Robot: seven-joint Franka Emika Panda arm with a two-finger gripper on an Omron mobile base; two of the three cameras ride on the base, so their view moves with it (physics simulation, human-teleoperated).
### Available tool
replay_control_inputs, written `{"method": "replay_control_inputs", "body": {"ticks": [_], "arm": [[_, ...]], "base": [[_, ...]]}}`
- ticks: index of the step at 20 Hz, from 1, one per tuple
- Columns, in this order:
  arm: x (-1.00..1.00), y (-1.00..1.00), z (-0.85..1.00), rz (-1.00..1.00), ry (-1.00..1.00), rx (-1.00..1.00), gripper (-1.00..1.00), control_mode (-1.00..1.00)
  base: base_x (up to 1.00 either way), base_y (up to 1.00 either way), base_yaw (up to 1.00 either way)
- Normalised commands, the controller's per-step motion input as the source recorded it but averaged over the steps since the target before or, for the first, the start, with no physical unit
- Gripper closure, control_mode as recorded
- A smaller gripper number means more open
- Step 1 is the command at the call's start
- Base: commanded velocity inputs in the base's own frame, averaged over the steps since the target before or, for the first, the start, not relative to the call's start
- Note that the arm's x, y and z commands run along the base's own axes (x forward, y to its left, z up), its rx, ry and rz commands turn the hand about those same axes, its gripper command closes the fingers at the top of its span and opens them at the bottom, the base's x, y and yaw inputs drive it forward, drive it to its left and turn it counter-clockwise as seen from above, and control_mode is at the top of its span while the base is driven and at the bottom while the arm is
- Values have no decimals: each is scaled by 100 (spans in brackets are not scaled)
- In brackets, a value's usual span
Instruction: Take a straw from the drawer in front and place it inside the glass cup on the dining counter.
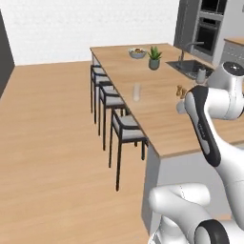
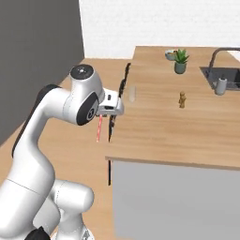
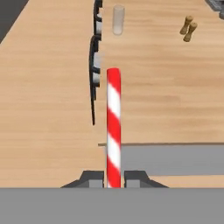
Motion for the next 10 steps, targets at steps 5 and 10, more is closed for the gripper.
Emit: {"method": "replay_control_inputs", "body": {"ticks": [5, 10], "arm": [[0, 0, 0, 0, 0, 0, 100, 100], [0, 0, 0, 0, 0, 0, 100, 100]], "base": [[53, 100, -33], [59, 99, -35]]}}
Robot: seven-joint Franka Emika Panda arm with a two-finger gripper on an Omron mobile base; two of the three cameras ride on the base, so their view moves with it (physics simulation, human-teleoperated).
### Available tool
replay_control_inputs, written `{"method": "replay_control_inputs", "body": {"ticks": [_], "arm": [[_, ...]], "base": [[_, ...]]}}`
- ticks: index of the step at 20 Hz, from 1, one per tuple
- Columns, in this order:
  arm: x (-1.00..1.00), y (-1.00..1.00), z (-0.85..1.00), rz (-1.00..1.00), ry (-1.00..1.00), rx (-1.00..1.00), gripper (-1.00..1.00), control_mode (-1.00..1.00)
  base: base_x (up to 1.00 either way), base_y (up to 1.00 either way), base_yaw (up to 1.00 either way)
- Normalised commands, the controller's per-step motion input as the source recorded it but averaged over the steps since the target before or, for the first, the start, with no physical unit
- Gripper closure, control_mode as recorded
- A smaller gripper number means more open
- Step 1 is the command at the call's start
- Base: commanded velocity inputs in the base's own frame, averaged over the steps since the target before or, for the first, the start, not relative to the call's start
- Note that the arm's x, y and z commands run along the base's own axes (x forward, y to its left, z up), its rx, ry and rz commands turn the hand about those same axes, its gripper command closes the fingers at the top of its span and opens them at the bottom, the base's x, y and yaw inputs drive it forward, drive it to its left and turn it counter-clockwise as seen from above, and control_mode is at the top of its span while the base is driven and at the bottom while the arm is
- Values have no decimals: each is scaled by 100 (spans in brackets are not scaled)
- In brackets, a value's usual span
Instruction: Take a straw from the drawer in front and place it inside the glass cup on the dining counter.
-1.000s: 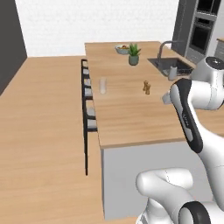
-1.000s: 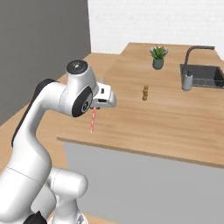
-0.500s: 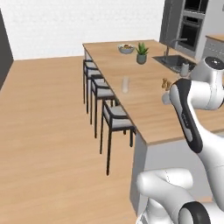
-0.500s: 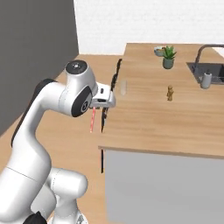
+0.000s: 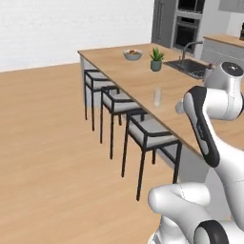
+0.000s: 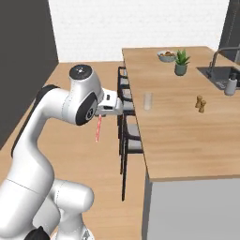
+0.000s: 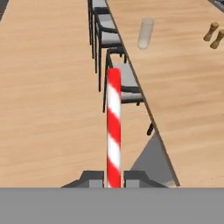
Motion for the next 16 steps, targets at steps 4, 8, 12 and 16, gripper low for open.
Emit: {"method": "replay_control_inputs", "body": {"ticks": [4, 8, 12, 16], "arm": [[0, 0, 0, 0, 0, 0, 100, 100], [0, 0, 0, 0, 0, 0, 100, 100], [0, 0, 0, 0, 0, 0, 100, 100], [0, 0, 0, 0, 0, 0, 100, 100]], "base": [[57, 91, -36], [64, 83, -41], [67, 77, -46], [57, 83, -48]]}}
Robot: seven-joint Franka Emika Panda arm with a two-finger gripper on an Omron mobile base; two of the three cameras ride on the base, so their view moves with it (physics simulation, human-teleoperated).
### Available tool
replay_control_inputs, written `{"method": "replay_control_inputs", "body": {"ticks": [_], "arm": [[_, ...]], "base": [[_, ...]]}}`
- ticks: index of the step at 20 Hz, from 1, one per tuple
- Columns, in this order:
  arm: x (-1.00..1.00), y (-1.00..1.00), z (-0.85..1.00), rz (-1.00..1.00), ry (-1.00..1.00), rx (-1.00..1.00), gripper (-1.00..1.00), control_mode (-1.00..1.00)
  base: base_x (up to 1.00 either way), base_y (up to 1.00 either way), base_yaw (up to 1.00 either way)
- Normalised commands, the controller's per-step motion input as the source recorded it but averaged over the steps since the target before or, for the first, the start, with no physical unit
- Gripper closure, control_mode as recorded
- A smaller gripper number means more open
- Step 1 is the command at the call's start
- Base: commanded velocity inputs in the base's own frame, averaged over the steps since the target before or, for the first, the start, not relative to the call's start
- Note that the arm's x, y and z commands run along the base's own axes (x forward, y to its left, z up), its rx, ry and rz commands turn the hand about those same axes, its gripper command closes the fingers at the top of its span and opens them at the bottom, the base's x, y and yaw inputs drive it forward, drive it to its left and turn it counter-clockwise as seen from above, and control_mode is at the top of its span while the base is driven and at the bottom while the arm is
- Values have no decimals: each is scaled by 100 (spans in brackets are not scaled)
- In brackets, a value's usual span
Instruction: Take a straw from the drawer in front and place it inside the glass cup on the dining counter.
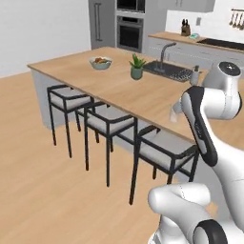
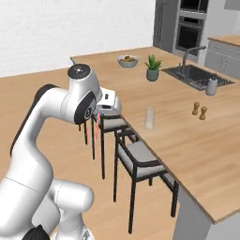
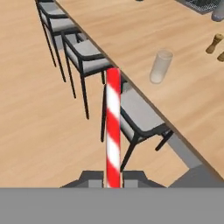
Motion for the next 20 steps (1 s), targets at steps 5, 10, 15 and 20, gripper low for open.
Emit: {"method": "replay_control_inputs", "body": {"ticks": [5, 10, 15, 20], "arm": [[0, 0, 0, 0, 0, 0, 100, 100], [0, 0, 0, 0, 0, 0, 100, 100], [0, 0, 0, 0, 0, 0, 100, 100], [0, 0, 0, 0, 0, 0, 100, 100]], "base": [[44, 65, -50], [36, 46, -61], [28, 77, -65], [24, 90, -60]]}}
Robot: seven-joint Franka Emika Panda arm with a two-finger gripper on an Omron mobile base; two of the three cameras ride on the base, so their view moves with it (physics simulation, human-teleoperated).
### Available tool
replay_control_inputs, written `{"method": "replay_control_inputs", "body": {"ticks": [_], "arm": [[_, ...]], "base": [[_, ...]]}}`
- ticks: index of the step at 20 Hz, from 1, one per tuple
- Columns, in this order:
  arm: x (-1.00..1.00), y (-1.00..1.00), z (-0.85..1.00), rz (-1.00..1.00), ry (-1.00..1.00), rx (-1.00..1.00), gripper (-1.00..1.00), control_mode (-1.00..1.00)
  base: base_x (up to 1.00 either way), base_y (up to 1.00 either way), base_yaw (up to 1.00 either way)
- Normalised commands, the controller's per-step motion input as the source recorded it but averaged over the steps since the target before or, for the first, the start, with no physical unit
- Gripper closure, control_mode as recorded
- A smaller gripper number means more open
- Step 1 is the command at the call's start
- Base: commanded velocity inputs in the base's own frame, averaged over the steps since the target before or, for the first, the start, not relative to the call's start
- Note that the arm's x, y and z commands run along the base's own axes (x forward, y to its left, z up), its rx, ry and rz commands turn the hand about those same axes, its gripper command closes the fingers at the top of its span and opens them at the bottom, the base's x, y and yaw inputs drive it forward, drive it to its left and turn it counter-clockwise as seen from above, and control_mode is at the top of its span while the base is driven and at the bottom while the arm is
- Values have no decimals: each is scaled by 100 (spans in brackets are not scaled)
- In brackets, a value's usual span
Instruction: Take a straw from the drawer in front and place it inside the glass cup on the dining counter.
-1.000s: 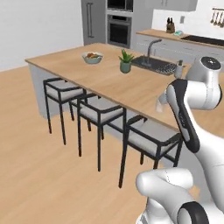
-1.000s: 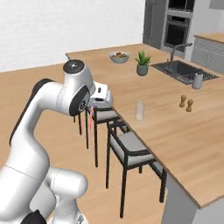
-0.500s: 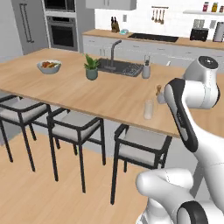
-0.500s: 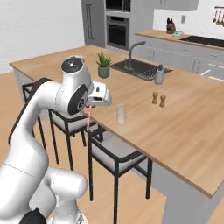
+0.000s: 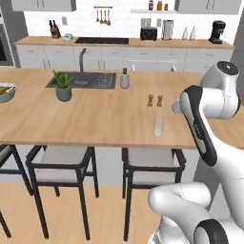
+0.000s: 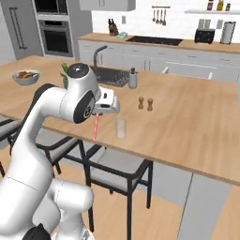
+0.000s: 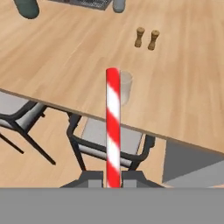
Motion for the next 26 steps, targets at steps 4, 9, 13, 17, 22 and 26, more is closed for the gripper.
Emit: {"method": "replay_control_inputs", "body": {"ticks": [4, 9, 13, 17, 22, 26], "arm": [[0, 0, 0, 0, 0, 0, 100, 100], [0, 0, 0, 0, 0, 0, 100, 100], [0, 0, 0, 0, 0, 0, 100, 100], [0, 0, 0, 0, 0, 0, 100, 100], [4, 6, 44, 6, -7, 12, 100, -100], [-11, 0, 57, 22, -16, 27, 100, -100]], "base": [[45, 60, -56], [71, 36, -44], [79, 45, -24], [72, 36, -4], [10, 6, 0], [0, 0, 0]]}}
